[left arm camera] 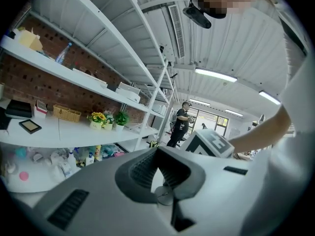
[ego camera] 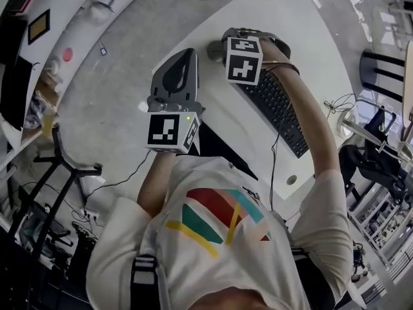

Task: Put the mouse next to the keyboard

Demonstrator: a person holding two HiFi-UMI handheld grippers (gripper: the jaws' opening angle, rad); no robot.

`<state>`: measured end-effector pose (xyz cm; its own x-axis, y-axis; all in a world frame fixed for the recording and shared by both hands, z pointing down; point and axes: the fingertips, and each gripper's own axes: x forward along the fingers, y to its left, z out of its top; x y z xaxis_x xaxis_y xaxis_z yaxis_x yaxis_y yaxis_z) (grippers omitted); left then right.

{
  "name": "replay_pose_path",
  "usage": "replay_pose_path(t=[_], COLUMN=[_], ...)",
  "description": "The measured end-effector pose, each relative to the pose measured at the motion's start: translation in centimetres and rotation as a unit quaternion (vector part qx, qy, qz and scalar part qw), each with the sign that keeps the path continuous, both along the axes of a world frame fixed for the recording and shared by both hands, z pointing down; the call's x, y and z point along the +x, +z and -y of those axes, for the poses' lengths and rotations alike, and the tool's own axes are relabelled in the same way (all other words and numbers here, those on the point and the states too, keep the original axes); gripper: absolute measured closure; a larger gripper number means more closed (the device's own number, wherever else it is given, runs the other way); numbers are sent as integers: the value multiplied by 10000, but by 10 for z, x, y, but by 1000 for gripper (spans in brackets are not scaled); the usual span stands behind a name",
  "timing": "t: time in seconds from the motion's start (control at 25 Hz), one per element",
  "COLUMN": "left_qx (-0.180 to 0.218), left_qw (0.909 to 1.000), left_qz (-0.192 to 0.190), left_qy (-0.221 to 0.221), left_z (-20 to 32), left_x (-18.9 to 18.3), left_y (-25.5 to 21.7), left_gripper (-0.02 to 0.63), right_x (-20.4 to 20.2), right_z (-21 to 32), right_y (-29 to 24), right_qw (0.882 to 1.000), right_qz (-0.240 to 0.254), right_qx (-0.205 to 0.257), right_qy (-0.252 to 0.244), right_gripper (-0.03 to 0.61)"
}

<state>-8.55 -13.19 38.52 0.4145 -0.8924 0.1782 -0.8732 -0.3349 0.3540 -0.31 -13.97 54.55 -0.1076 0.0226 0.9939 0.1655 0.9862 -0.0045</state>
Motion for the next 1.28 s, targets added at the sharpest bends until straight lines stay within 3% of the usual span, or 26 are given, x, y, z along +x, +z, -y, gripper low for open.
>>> replay_pose_path(t=[0.36, 0.44, 0.52, 0.76, 1.04, 1.2, 1.28], left_qx=[256, 322, 440, 659, 793, 839, 866], left_qw=[9993, 9984, 9961, 9836, 9482, 9323, 9256], left_qz=[119, 128, 130, 45, -83, -148, -216], left_qy=[237, 440, 754, 1677, 3074, 3515, 3679], left_z=[6, 11, 16, 8, -29, -47, -55], left_x=[2, 17, 41, 125, 255, 296, 313], left_y=[-23, -30, -38, -56, -71, -71, -69], left_gripper=[568, 568, 568, 568, 568, 568, 568], right_x=[1, 22, 51, 150, 296, 355, 382], right_z=[3, 3, 4, -18, -120, -182, -212], right_y=[-52, -73, -94, -140, -149, -132, -122], right_qw=[9927, 9860, 9717, 8981, 8106, 7542, 7155], right_qz=[688, 802, 950, 1481, 1138, 959, 932], right_qx=[701, 911, 1173, 1659, 1833, 1759, 1746], right_qy=[701, 1142, 1816, 3795, 5444, 6254, 6700], right_gripper=[322, 322, 324, 324, 324, 324, 324])
